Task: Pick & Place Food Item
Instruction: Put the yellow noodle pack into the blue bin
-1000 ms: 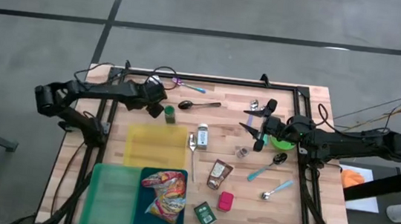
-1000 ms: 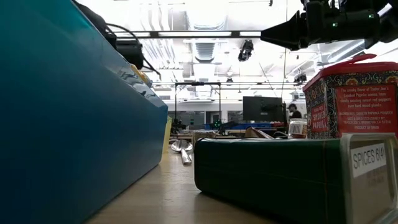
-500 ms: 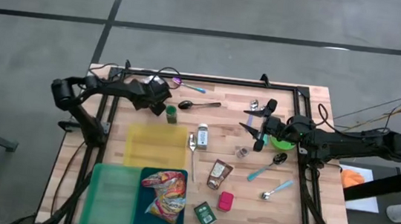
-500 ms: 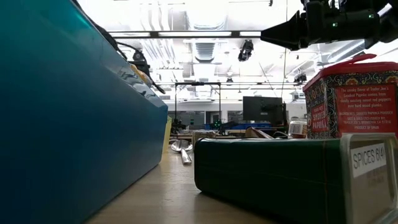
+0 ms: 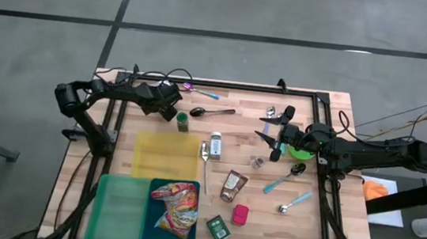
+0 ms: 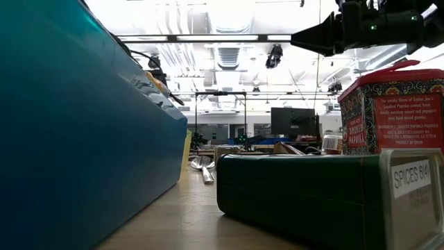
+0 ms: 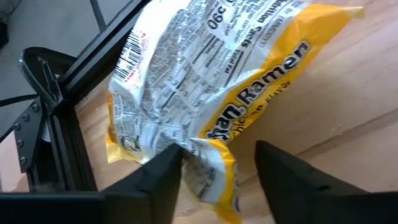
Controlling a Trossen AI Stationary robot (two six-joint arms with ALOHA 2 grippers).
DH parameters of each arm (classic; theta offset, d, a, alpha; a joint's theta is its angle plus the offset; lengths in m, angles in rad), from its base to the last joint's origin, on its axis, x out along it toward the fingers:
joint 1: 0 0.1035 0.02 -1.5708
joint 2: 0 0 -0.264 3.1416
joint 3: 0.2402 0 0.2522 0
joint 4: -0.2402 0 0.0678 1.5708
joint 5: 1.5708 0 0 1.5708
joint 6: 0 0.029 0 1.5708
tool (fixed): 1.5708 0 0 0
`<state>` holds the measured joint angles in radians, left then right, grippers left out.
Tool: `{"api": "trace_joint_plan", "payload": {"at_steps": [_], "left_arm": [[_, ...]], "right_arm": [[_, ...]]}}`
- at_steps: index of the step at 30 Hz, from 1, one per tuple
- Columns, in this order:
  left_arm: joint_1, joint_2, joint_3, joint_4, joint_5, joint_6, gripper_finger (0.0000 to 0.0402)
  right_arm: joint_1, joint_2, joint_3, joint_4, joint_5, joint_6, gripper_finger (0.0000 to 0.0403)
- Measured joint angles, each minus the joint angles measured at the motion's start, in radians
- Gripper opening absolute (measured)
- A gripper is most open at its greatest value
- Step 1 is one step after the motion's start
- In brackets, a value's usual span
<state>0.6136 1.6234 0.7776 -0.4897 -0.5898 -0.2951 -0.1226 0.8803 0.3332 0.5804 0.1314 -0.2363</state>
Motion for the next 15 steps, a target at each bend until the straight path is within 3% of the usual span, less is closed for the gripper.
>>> {"api": "trace_joint_plan", "payload": {"at_steps": [7, 15], "left_arm": [[0.001, 0.000, 0.000, 0.000, -0.002, 0.000, 0.0087], [0.001, 0.000, 0.000, -0.003, -0.001, -0.016, 0.0005]], "right_arm": [[0.000, 0.000, 0.000, 0.000, 0.000, 0.000, 0.0215], [0.000, 0.000, 0.000, 0.000, 0.000, 0.000, 0.0215]]}}
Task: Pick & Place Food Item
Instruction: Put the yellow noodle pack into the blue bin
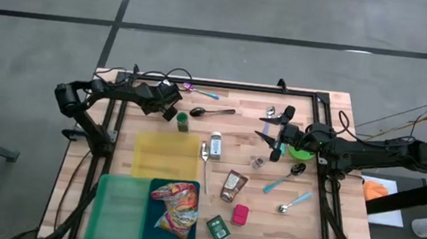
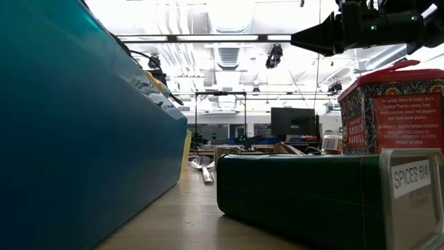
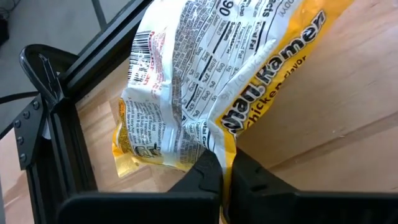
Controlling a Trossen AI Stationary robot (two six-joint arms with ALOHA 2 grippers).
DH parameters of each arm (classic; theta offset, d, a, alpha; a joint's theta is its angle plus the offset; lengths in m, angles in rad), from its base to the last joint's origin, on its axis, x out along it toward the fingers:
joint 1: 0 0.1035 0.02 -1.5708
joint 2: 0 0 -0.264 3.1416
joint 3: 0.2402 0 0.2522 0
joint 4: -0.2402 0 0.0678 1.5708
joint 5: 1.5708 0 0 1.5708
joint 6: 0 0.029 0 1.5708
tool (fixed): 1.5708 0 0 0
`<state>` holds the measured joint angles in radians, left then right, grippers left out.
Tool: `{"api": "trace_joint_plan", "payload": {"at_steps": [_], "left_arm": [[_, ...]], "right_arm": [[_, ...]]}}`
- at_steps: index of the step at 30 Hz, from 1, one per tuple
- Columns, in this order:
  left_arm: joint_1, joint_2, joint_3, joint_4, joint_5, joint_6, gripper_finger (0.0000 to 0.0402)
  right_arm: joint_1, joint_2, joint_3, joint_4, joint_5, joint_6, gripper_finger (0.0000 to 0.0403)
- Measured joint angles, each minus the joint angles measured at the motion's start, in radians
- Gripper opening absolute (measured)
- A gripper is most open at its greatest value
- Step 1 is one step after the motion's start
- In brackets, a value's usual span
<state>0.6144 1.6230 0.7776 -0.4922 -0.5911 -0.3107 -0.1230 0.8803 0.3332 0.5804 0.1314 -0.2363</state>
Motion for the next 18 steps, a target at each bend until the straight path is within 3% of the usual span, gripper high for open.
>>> {"api": "trace_joint_plan", "payload": {"at_steps": [9, 18], "left_arm": [[0.000, -0.013, 0.000, -0.047, 0.008, -0.054, 0.0003], [0.000, -0.137, 0.000, -0.119, 0.017, -0.106, 0.0002]], "right_arm": [[0.000, 0.000, 0.000, 0.000, 0.000, 0.000, 0.0215], [0.000, 0.000, 0.000, 0.000, 0.000, 0.000, 0.0215]]}}
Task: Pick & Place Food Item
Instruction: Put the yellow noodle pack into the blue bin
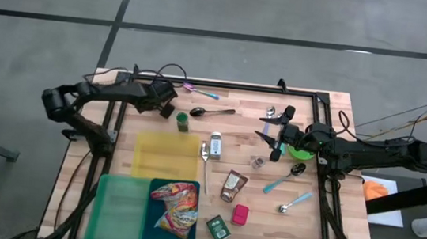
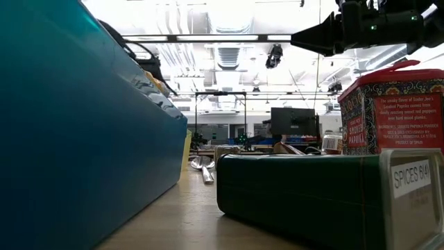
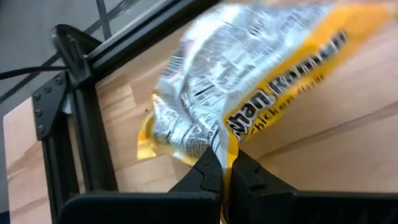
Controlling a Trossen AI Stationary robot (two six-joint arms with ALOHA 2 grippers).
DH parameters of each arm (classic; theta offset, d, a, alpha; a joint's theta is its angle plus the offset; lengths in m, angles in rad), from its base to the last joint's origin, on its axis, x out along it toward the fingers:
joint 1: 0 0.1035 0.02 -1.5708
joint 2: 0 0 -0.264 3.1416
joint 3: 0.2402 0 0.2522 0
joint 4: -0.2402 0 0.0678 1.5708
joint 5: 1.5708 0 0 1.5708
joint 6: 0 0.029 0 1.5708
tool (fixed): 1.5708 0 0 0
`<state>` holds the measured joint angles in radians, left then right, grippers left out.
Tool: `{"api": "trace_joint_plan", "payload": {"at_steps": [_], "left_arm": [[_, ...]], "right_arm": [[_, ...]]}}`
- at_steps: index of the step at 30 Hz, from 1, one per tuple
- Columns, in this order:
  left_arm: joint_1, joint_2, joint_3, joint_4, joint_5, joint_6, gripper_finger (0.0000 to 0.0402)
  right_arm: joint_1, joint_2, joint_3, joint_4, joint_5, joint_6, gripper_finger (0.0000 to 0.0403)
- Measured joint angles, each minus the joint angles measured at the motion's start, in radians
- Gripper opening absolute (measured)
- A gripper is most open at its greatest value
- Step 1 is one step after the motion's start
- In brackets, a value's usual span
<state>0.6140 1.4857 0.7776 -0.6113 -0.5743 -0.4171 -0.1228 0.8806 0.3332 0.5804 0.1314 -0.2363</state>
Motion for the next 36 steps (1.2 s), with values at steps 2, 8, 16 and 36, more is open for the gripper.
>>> {"api": "trace_joint_plan", "payload": {"at_steps": [2, 8, 16, 36], "left_arm": [[0.000, -0.037, 0.000, -0.012, 0.003, -0.011, 0.0002], [-0.007, -0.151, 0.000, -0.041, 0.018, -0.017, 0.0002], [-0.061, -0.309, 0.000, -0.080, 0.018, -0.065, 0.0002], [-0.508, -0.531, 0.000, -0.047, -0.092, -0.082, 0.0002]], "right_arm": [[0.000, 0.000, 0.000, 0.000, 0.000, 0.000, 0.0215], [0.000, 0.000, 0.000, 0.000, 0.000, 0.000, 0.0215], [0.000, 0.000, 0.000, 0.000, 0.000, 0.000, 0.0215], [0.000, 0.000, 0.000, 0.000, 0.000, 0.000, 0.0215]]}}
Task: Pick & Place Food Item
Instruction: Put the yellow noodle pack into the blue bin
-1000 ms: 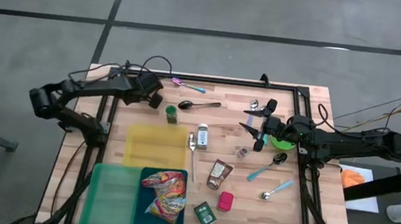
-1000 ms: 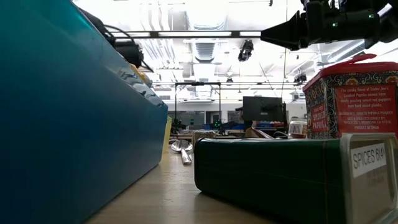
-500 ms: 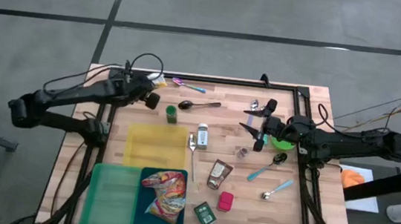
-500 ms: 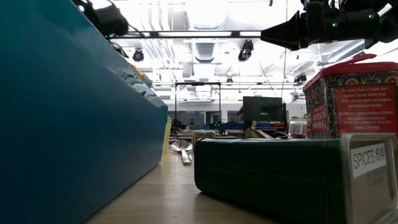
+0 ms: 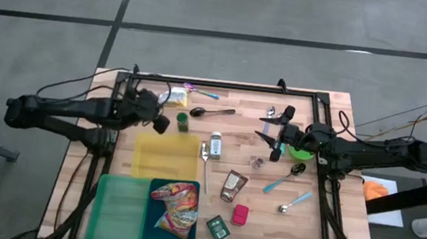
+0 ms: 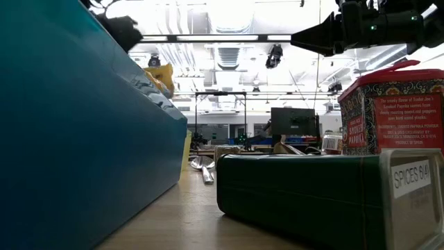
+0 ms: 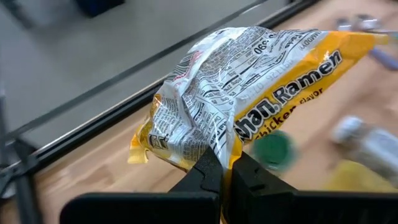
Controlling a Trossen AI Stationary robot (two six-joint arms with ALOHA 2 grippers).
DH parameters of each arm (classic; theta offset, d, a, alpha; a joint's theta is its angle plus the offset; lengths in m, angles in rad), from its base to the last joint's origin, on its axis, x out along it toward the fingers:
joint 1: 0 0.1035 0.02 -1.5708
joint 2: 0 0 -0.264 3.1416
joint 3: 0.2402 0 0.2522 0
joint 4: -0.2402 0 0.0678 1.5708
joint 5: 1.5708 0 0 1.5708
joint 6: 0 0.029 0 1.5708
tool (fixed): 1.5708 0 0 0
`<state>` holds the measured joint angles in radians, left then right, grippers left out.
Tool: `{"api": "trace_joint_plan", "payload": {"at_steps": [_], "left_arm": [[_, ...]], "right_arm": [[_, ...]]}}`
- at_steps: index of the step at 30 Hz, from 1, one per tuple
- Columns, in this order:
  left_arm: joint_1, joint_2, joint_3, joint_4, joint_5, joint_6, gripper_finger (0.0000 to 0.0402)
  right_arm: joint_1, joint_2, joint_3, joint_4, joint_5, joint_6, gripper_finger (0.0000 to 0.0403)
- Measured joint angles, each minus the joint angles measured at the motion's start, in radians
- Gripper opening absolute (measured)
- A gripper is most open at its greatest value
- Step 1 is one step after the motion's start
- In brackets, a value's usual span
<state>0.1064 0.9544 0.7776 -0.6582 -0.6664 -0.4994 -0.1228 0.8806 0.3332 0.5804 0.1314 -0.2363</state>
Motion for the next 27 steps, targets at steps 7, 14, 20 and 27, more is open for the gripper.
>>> {"api": "trace_joint_plan", "payload": {"at_steps": [7, 14, 20, 27], "left_arm": [[-0.185, -0.010, 0.000, 0.076, -0.008, 0.001, 0.0002], [-0.352, -0.010, 0.000, 0.125, -0.008, -0.003, 0.0002], [-0.469, -0.010, 0.000, 0.180, -0.016, -0.034, 0.0002], [-0.583, -0.010, 0.004, 0.241, -0.022, -0.044, 0.0002]], "right_arm": [[0.000, 0.000, 0.000, 0.000, 0.000, 0.000, 0.0215], [0.000, 0.000, 0.000, 0.000, 0.000, 0.000, 0.0215], [0.000, 0.000, 0.000, 0.000, 0.000, 0.000, 0.0215], [0.000, 0.000, 0.000, 0.000, 0.000, 0.000, 0.0215]]}}
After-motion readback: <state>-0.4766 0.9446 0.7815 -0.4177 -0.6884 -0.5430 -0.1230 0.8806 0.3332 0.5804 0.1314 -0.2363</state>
